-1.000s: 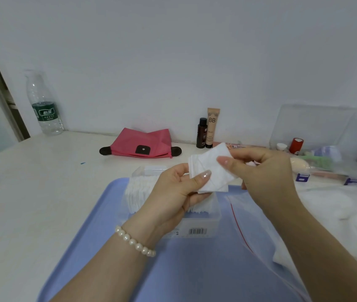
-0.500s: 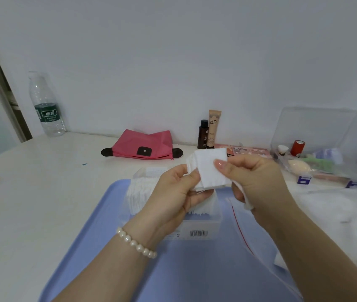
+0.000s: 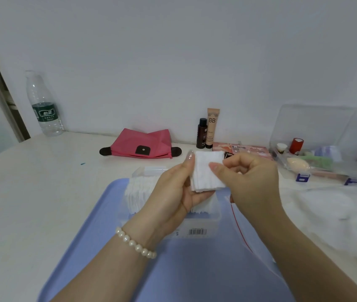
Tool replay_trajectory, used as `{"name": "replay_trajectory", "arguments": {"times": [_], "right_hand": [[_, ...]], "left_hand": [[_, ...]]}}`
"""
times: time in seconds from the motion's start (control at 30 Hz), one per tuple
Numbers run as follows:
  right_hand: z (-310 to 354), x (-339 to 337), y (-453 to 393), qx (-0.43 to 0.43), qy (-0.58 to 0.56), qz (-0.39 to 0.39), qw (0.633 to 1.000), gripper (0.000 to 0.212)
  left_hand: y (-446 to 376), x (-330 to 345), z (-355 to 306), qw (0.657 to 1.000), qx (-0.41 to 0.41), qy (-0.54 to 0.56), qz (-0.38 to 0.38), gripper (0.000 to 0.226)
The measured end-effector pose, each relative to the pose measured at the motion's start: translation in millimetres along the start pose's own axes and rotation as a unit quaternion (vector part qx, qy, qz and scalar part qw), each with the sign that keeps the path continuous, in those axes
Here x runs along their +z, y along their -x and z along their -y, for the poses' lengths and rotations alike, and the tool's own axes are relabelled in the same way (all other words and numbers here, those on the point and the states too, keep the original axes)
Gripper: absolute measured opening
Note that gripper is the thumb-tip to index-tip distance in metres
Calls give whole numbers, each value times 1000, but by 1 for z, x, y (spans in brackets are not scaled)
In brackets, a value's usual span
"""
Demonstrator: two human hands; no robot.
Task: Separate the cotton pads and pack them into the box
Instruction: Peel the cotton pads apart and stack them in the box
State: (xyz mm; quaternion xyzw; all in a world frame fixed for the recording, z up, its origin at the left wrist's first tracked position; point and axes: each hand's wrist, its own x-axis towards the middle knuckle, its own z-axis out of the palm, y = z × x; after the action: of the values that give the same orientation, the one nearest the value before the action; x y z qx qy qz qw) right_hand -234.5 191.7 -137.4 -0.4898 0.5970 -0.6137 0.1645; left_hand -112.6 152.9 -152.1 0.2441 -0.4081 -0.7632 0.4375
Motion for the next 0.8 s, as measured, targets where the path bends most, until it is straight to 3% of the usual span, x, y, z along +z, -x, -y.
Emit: {"name": "replay_trajectory", "arguments": {"times": [0.13, 0.2, 0.3, 0.37, 0.5, 0.63, 0.8], "right_hand": [[6, 0, 3, 15, -6, 16, 1000, 18], [11, -4, -1, 89, -54, 24, 994, 27], [20, -16, -10, 223, -216, 62, 949, 27], [24, -22, -12, 243, -317, 114, 909, 22], [24, -24, -9, 239, -362, 202, 878, 57], [21, -19, -12, 233, -331, 188, 895, 75], [14, -13, -15, 201, -142, 156, 957, 50]], "left_hand": [[0, -1, 1, 1000, 9, -28, -12, 47], [-1, -3, 2, 999, 4, -30, -29, 35], [-3, -5, 3, 996, 20, -61, -54, 26], [-2, -5, 4, 994, 32, -87, -56, 27], [0, -4, 5, 993, 34, -101, -48, 26], [0, -3, 5, 994, 32, -93, -48, 27], [-1, -3, 4, 995, 25, -78, -50, 23]]}}
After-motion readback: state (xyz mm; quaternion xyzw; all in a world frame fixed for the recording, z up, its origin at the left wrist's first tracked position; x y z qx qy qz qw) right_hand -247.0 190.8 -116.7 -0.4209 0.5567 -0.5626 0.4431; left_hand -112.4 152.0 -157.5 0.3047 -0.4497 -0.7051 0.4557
